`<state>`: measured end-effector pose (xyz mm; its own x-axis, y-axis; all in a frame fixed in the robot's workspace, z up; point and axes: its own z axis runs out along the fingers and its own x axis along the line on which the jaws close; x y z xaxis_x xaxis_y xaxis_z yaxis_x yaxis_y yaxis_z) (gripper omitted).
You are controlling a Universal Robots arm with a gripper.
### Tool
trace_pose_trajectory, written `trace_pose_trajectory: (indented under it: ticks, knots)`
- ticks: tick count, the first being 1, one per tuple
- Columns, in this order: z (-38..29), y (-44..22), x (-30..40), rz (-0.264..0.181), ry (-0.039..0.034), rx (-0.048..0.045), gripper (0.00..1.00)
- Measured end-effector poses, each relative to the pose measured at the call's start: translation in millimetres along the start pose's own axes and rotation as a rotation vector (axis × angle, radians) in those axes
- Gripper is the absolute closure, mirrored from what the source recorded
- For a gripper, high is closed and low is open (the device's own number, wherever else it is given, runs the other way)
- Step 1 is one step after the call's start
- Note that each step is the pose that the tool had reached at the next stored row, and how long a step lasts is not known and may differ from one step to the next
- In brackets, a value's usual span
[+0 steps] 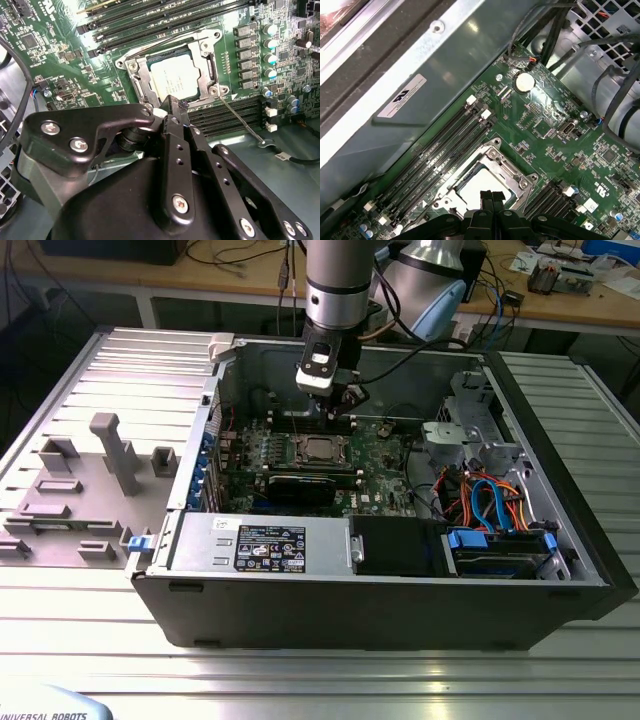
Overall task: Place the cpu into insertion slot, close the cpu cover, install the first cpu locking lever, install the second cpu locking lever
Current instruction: 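Install the first cpu locking lever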
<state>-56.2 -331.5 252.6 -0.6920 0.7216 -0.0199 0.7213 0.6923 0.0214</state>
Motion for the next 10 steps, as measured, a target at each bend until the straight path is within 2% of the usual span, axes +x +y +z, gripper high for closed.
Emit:
trace_pose_trajectory:
  ticks: [6, 10]
  knots:
    - [0.0, -0.3, 0.3, 0.0, 0.0001, -0.0001, 0.89]
    - [-0.2, -5.1, 4.9, -0.001, 0.0012, -0.0013, 0.89]
